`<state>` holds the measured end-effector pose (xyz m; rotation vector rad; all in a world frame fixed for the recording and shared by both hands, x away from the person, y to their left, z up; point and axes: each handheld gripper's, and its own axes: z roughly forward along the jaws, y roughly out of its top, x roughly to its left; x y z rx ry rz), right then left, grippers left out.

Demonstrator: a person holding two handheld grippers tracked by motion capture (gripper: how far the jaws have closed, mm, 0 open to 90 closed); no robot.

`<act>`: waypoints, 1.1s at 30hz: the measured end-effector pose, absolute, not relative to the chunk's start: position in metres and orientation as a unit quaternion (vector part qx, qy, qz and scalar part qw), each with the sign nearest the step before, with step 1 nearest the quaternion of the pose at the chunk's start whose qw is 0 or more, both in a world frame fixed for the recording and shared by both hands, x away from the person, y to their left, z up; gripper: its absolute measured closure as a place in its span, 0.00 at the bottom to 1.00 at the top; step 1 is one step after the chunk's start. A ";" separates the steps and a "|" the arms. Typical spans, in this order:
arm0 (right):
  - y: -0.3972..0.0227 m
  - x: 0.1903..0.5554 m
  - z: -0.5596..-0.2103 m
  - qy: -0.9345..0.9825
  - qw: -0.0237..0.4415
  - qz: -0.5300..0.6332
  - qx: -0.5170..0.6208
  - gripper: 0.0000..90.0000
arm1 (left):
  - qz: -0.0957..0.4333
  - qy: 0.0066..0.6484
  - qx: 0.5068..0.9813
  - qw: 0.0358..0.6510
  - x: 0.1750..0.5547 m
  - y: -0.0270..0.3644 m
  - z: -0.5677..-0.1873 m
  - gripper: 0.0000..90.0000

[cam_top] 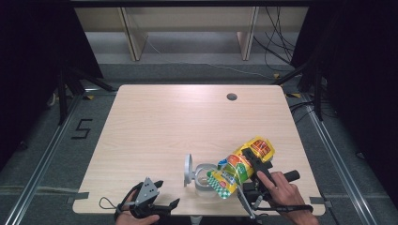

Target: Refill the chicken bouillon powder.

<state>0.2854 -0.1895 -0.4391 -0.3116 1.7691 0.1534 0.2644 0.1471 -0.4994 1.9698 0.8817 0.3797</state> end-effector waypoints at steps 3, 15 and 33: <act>-0.189 0.288 -0.441 0.764 0.623 0.077 -0.149 0.42 | 0.151 0.359 0.796 0.463 0.265 0.147 -0.500 0.18; -0.187 0.285 -0.437 0.759 0.629 0.062 -0.157 0.42 | 0.151 0.361 0.796 0.461 0.265 0.147 -0.500 0.18; -0.191 0.284 -0.438 0.760 0.631 0.073 -0.137 0.42 | 0.152 0.362 0.797 0.460 0.265 0.147 -0.500 0.18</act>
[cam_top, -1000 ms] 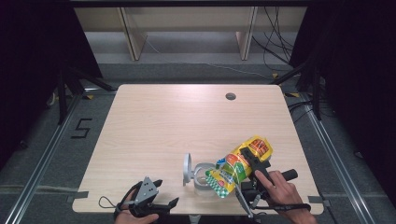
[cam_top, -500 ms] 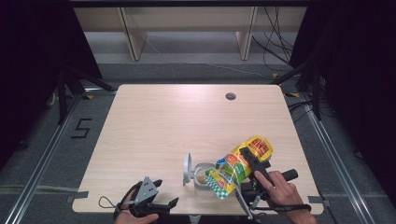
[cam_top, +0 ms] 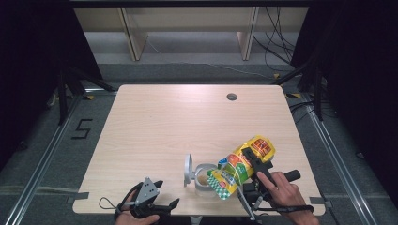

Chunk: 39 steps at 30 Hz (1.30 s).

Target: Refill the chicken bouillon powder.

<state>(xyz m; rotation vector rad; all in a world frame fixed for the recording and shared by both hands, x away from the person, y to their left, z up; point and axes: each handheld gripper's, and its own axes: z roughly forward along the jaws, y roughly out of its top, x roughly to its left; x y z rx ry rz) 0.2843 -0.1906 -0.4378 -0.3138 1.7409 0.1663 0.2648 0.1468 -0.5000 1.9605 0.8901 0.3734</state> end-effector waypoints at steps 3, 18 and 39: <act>-0.190 0.285 -0.434 0.754 0.633 0.064 -0.161 0.42 | 0.152 0.361 0.797 0.460 0.265 0.147 -0.500 0.18; -0.193 0.285 -0.439 0.754 0.636 0.072 -0.146 0.42 | 0.154 0.357 0.802 0.453 0.265 0.148 -0.500 0.17; -0.193 0.285 -0.433 0.743 0.645 0.057 -0.168 0.42 | 0.153 0.357 0.802 0.454 0.266 0.148 -0.500 0.17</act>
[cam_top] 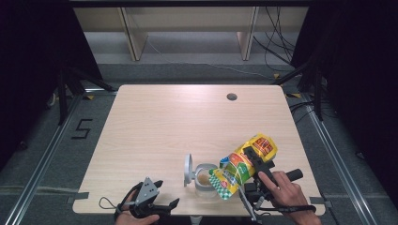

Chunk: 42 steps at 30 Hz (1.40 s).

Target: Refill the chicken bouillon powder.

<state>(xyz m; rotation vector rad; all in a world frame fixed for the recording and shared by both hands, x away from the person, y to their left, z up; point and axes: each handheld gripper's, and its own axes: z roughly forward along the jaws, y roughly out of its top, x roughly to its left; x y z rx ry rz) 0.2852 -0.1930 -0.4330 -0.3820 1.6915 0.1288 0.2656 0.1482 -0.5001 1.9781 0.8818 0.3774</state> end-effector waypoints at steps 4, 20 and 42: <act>-0.193 0.284 -0.433 0.745 0.644 0.049 -0.166 0.42 | 0.153 0.357 0.802 0.454 0.266 0.148 -0.500 0.17; -0.193 0.284 -0.434 0.734 0.652 0.056 -0.178 0.42 | 0.152 0.359 0.802 0.454 0.266 0.148 -0.500 0.17; -0.191 0.281 -0.435 0.737 0.649 0.048 -0.181 0.42 | 0.152 0.357 0.802 0.454 0.266 0.148 -0.500 0.17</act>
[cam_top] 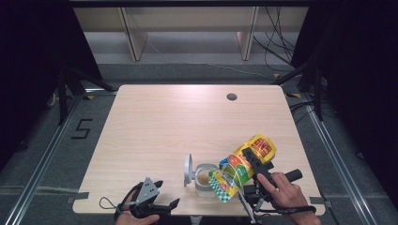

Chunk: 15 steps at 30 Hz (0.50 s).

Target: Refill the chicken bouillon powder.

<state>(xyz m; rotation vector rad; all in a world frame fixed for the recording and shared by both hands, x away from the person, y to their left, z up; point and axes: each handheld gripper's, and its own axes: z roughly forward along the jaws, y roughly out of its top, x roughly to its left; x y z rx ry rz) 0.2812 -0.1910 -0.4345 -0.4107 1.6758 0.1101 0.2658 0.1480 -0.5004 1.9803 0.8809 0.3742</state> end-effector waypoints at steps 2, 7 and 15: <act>-0.192 0.281 -0.437 0.732 0.654 0.061 -0.180 0.42 | 0.153 0.357 0.803 0.452 0.266 0.148 -0.500 0.17; -0.191 0.280 -0.435 0.732 0.654 0.062 -0.181 0.42 | 0.150 0.359 0.801 0.455 0.266 0.148 -0.500 0.17; -0.192 0.279 -0.436 0.732 0.656 0.062 -0.177 0.42 | 0.151 0.357 0.802 0.454 0.266 0.148 -0.500 0.17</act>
